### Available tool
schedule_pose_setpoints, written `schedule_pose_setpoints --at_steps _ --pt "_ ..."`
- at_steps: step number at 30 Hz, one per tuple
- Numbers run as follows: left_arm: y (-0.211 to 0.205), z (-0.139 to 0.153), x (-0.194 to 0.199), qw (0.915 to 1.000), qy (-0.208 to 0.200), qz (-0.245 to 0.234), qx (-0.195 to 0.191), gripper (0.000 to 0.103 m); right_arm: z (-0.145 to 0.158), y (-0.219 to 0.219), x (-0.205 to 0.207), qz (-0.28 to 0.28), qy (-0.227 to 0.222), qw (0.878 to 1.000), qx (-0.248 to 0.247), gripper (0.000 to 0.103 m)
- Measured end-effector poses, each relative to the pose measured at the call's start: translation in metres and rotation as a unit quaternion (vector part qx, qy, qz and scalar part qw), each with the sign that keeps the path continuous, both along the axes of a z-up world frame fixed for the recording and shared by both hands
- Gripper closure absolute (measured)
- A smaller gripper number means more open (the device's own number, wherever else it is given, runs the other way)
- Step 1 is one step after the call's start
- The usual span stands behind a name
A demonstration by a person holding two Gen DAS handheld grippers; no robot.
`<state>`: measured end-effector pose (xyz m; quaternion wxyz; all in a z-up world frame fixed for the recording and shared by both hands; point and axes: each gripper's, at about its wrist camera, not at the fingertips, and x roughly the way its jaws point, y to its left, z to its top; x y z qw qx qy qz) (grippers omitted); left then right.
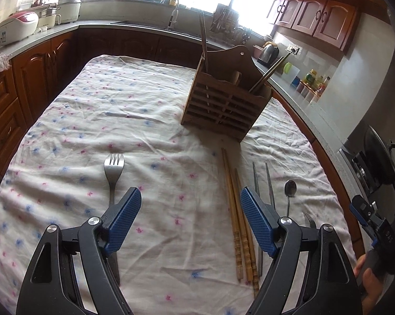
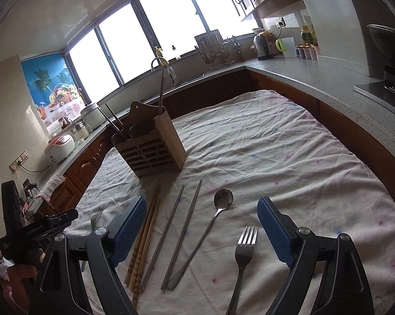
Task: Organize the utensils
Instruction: 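Move both grippers back toward the spoon and chopsticks on the cloth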
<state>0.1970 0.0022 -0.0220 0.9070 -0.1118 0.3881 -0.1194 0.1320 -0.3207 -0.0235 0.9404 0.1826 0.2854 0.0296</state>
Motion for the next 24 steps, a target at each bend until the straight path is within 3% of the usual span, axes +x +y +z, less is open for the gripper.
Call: schedule_pose_setpoints --at_steps 10,14,17,19,24 --pt "-0.018 -0.003 0.008 0.9997 0.012 -0.017 0.012 0.023 -0.009 -0.005 0.001 -0.003 0.013 1.000 0.004 0.015" --pt "-0.036 -0.008 0.019 0.9981 0.023 -0.040 0.040 0.024 -0.010 -0.005 0.008 -0.002 0.018 1.000 0.002 0.016" --pt "-0.049 -0.012 0.030 0.9964 0.032 -0.057 0.053 0.034 -0.012 -0.005 0.018 0.002 0.029 1.000 0.002 0.016" --pt "-0.056 -0.015 0.039 0.9952 0.040 -0.069 0.056 0.046 -0.016 -0.005 0.025 0.003 0.038 0.999 0.001 0.020" --pt "-0.073 -0.021 0.061 0.9928 0.050 -0.090 0.061 0.062 -0.027 -0.006 0.046 0.008 0.068 0.998 0.010 0.034"
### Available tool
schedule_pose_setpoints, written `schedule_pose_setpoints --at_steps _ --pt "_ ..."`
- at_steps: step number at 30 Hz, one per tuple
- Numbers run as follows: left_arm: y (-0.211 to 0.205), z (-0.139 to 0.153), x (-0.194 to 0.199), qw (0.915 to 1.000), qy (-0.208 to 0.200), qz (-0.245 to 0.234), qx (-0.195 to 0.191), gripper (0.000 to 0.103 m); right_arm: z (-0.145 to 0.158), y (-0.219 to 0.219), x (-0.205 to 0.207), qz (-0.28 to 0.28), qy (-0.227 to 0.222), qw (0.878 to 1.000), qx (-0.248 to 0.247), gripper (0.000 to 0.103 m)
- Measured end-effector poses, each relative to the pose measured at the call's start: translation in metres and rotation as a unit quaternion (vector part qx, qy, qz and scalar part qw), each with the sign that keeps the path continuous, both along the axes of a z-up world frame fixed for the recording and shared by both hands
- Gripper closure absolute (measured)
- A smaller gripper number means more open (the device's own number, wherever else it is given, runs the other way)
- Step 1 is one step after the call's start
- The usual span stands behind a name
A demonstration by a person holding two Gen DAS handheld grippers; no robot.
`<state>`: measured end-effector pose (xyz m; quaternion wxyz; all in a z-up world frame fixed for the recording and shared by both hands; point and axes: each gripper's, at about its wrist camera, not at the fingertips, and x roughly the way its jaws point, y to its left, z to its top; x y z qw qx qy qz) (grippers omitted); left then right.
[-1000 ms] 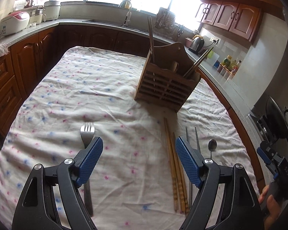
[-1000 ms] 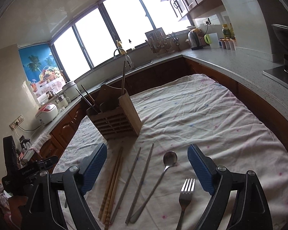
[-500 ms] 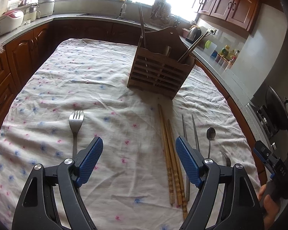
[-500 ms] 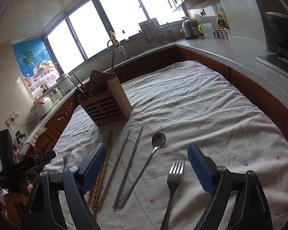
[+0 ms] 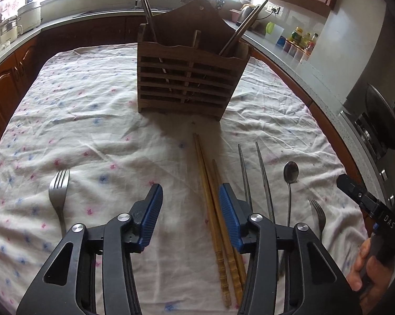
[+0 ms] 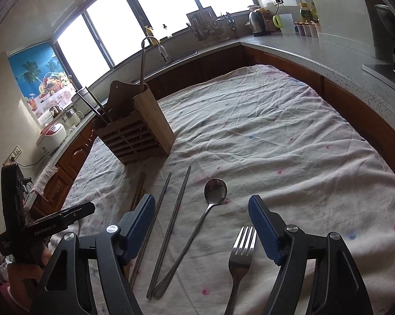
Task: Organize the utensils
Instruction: 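Move both grippers back toward the spoon and chopsticks on the cloth, then close the left gripper on a wooden chopstick while the right gripper grasps the steel spoon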
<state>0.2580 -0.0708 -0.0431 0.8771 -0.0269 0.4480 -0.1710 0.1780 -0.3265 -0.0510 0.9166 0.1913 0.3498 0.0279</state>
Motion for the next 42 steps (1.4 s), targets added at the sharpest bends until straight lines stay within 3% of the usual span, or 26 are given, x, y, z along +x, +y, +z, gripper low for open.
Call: schedule_pose_setpoints --at_steps 8,12,19,23,31,32,34,35,36,39,42 --pt "-0.023 -0.020 0.036 0.9994 0.024 -0.019 0.017 0.072 -0.017 -0.004 0.032 -0.004 0.036 0.999 0.003 0.040" --pt "-0.034 -0.038 0.050 0.9979 0.048 -0.025 0.037 0.084 -0.024 -0.004 0.040 -0.001 0.045 0.999 0.007 0.041" --pt "-0.042 -0.046 0.055 0.9971 0.052 -0.035 0.042 0.084 -0.035 -0.003 0.050 0.000 0.061 0.998 0.008 0.044" --pt "-0.046 -0.045 0.066 0.9967 0.052 -0.038 0.050 0.084 -0.044 -0.004 0.058 -0.005 0.077 0.997 0.008 0.051" --pt "-0.049 -0.045 0.076 0.9954 0.051 -0.054 0.060 0.084 -0.053 0.005 0.075 0.006 0.095 0.995 -0.032 0.052" --pt "-0.049 -0.045 0.075 0.9954 0.048 -0.056 0.060 0.084 -0.054 0.007 0.077 0.008 0.096 0.995 -0.039 0.054" --pt "-0.049 -0.045 0.073 0.9955 0.043 -0.061 0.058 0.093 -0.054 0.011 0.081 0.010 0.101 0.993 -0.061 0.070" --pt "-0.050 -0.045 0.072 0.9955 0.043 -0.064 0.055 0.095 -0.054 0.013 0.082 0.010 0.103 0.992 -0.071 0.081" --pt "-0.050 -0.045 0.072 0.9954 0.041 -0.065 0.058 0.095 -0.055 0.014 0.082 0.014 0.103 0.992 -0.075 0.087" --pt "-0.049 -0.045 0.071 0.9951 0.037 -0.070 0.058 0.096 -0.054 0.018 0.082 0.027 0.099 0.992 -0.078 0.098" --pt "-0.044 -0.047 0.068 0.9945 0.042 -0.075 0.061 0.096 -0.050 0.018 0.079 0.032 0.094 0.993 -0.070 0.099"
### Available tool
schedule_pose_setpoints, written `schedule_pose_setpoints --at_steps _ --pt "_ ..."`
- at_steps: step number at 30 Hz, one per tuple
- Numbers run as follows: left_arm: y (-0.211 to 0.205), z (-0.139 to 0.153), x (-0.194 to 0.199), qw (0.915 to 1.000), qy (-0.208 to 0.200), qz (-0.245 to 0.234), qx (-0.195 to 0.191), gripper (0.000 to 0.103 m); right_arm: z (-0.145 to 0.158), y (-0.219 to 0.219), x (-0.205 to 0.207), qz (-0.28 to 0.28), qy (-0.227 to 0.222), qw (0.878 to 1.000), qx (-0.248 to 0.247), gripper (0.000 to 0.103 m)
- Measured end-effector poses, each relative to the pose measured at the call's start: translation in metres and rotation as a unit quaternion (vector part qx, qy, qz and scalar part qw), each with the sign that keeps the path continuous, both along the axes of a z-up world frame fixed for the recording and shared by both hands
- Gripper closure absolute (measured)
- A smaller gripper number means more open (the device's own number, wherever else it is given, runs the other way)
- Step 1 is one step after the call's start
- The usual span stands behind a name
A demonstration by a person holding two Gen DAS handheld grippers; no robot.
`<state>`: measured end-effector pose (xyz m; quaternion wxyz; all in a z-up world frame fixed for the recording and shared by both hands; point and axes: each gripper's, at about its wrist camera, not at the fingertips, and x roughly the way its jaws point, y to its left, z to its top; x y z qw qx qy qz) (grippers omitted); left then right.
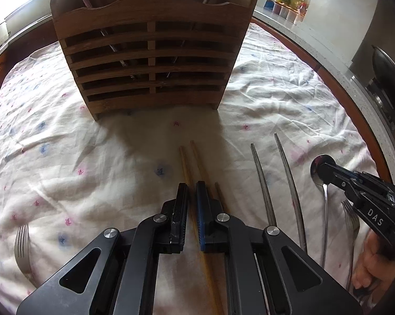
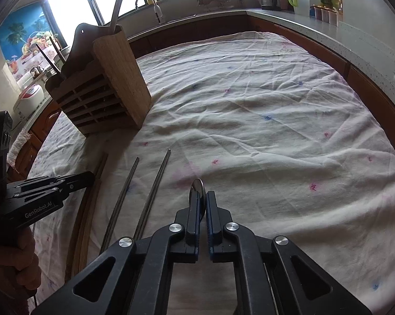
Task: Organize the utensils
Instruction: 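Close the left gripper on a wooden chopstick while the right gripper grasps the steel spoon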
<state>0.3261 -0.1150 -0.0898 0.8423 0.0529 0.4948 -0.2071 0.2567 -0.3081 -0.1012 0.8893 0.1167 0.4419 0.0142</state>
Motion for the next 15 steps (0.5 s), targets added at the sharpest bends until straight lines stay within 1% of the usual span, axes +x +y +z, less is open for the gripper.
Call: schedule_pose_setpoints --at_steps 3,4,9,12,15 --pt "0.002 0.000 0.001 0.9999 0.011 0.002 0.001 0.096 0.004 0.000 -0.006 0.002 -0.006 1.000 0.008 0.100" --pt "0.000 -0.001 0.002 0.9999 0.014 0.003 0.005 0.094 0.006 0.001 -0.008 0.004 -0.008 1.000 0.008 0.100" --pt "-0.013 -0.002 0.002 0.9989 -0.006 -0.008 0.045 0.093 0.014 0.001 -0.016 0.002 -0.016 1.000 0.011 0.100" --pt "-0.013 -0.002 0.002 0.9990 -0.009 -0.012 0.042 0.096 0.019 0.000 -0.019 -0.001 -0.021 1.000 0.013 0.100" --pt "-0.005 0.002 -0.002 0.9996 -0.002 -0.002 0.027 0.098 0.026 0.000 -0.023 -0.002 -0.027 1.000 0.015 0.100"
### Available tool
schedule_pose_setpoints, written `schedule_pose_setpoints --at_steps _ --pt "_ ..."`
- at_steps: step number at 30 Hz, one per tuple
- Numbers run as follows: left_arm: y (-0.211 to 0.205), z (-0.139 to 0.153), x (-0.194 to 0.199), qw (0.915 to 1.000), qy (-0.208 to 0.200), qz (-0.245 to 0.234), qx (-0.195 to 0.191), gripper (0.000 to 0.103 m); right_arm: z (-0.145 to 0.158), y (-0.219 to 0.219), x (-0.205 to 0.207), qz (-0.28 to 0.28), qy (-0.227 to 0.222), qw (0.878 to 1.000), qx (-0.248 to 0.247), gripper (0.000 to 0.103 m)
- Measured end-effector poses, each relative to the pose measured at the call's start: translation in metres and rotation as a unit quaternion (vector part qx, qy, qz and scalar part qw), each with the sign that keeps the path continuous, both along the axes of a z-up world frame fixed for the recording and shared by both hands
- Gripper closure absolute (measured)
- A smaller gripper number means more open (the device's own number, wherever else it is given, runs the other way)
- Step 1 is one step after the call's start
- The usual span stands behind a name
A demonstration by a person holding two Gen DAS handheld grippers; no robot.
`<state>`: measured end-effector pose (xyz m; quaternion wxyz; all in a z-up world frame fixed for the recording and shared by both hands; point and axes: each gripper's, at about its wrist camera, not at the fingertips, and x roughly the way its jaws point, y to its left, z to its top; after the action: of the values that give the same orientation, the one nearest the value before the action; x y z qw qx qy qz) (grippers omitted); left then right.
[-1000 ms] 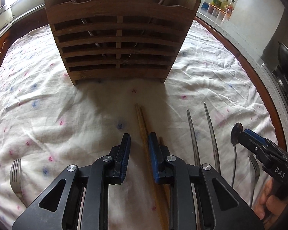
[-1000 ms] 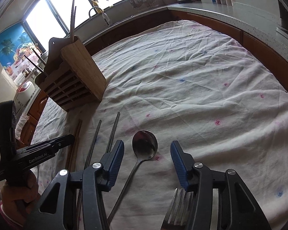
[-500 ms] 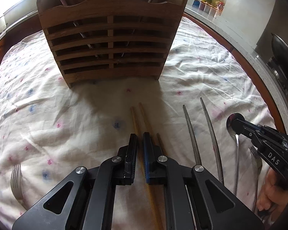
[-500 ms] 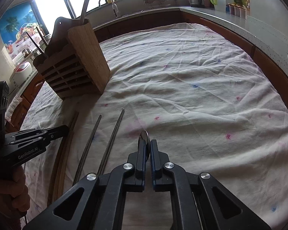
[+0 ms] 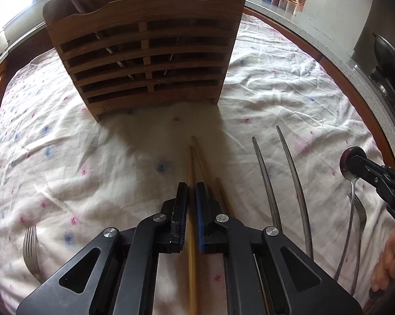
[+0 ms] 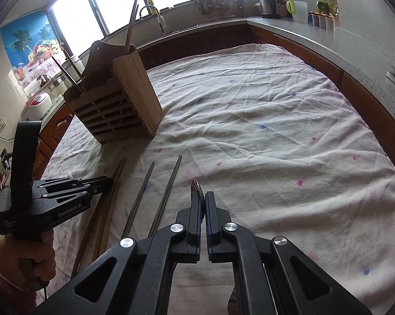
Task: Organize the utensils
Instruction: 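Close the left gripper on a wooden chopstick while the right gripper grasps the steel spoon, then lift the wooden chopstick and steel spoon and lower both into the wooden holder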
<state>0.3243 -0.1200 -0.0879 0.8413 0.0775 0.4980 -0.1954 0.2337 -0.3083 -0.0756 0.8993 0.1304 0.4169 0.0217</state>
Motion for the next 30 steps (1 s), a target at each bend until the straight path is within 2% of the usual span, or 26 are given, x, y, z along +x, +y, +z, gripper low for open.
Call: schedule_pose_setpoints --at_steps 6,12,20,30 --pt "0.033 0.035 -0.028 0.9975 -0.022 0.027 -0.062 0.098 0.024 0.003 -0.011 0.005 -0.030 1.000 0.001 0.100" --pt "0.065 0.088 -0.058 0.9888 -0.065 0.043 -0.128 0.098 0.056 0.012 -0.020 0.016 -0.071 0.997 -0.016 0.100" --pt "0.092 0.141 -0.082 0.9785 -0.120 0.048 -0.161 0.098 0.101 0.027 -0.024 0.032 -0.131 0.990 -0.043 0.100" --pt "0.111 0.168 -0.088 0.9685 -0.155 0.059 -0.186 0.098 0.123 0.038 -0.025 0.034 -0.180 0.981 -0.065 0.100"
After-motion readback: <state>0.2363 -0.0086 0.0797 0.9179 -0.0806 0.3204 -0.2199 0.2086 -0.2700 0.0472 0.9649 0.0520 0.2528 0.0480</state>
